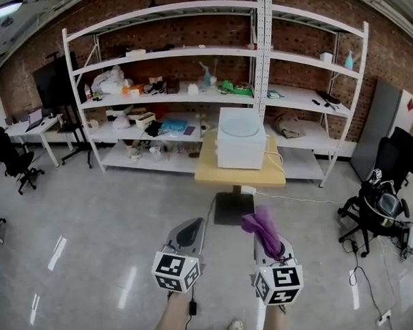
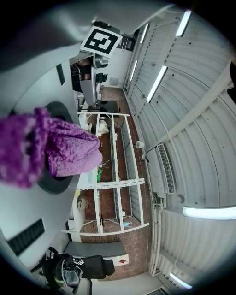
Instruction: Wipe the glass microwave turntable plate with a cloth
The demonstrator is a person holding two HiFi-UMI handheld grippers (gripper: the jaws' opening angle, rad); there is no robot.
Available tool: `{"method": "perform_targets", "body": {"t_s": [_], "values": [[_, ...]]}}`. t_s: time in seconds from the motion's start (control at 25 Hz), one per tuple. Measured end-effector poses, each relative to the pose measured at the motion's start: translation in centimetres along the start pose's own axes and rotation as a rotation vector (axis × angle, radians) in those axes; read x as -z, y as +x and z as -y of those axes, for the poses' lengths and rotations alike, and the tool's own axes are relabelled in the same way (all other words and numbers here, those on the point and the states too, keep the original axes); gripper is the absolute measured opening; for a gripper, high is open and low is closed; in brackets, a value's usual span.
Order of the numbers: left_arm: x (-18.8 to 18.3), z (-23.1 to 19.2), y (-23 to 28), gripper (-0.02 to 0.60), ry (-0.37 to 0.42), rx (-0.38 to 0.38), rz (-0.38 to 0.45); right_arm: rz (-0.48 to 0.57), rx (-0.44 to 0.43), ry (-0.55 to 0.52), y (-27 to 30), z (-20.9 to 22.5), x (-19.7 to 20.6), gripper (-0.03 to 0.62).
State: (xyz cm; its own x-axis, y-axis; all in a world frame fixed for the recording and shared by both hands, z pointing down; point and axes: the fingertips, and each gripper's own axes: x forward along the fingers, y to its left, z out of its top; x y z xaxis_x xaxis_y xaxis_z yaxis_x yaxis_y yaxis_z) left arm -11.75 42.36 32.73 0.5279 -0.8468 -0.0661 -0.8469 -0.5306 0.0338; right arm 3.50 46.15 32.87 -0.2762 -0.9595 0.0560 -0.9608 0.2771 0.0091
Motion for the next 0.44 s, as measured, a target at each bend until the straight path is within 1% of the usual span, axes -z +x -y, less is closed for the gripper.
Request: {"method": "perform_targets", "body": {"t_s": [0.12, 0.24, 0.44], "values": [[-0.5, -0.2, -0.1, 0.002, -0.006, 0.012, 0.005, -0.027, -0.005, 0.001, 0.4, -0.5, 0.1, 0.057], [-0.9, -0.5, -0.3, 0.002, -0.009, 0.017, 0.007, -0.032, -0.003, -0.004, 0.7, -0.9, -0.1, 0.057], [-0.1, -0.8, -0.4, 0.002, -0.023, 0.028, 0.003, -0.069, -0.013, -0.026, 0.9, -1.2, 1.2, 0.057]]}}
